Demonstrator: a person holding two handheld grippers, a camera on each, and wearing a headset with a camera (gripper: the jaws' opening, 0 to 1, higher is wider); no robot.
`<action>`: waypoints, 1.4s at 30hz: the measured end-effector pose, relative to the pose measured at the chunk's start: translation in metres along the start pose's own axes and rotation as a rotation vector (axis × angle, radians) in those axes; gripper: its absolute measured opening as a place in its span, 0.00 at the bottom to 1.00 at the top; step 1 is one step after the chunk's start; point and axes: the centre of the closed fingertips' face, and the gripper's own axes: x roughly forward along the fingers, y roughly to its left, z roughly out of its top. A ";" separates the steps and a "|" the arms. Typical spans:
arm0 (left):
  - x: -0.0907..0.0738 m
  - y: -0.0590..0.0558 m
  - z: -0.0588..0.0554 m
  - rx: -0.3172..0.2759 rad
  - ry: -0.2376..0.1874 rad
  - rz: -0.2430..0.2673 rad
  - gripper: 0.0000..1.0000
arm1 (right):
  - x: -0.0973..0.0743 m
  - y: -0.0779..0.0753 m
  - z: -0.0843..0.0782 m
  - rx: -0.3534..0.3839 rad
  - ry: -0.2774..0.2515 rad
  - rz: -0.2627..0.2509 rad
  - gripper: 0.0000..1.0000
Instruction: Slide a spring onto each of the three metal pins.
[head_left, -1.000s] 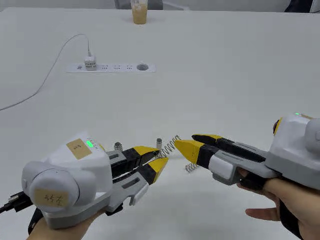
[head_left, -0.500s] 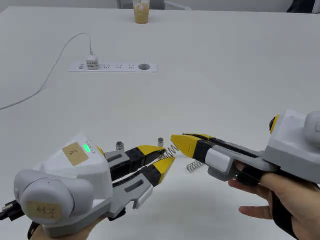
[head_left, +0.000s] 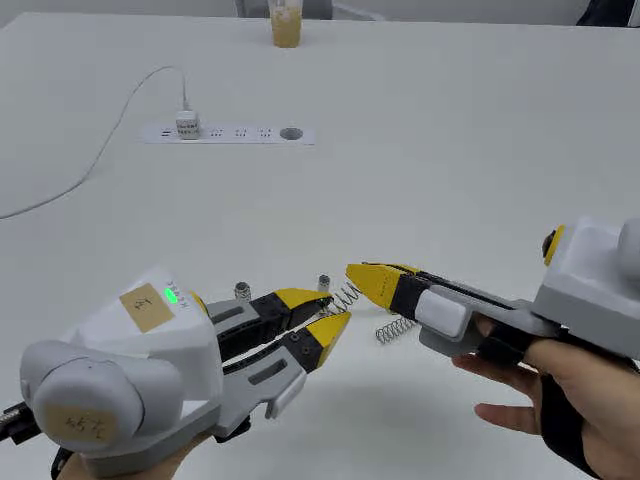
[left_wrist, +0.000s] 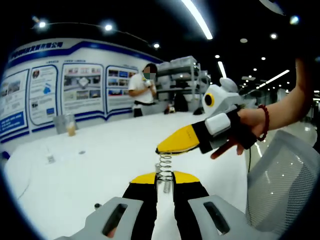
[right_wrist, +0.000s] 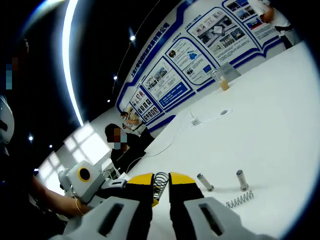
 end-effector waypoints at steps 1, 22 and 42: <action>0.000 0.000 0.000 0.003 0.002 0.002 0.10 | 0.000 0.001 0.000 -0.007 0.001 0.002 0.12; -0.005 0.002 -0.033 0.034 0.167 0.025 0.23 | 0.008 -0.012 0.005 -0.315 0.033 -0.098 0.11; -0.016 0.005 -0.051 -0.001 0.226 0.064 0.43 | 0.034 -0.030 0.003 -0.612 0.108 -0.159 0.12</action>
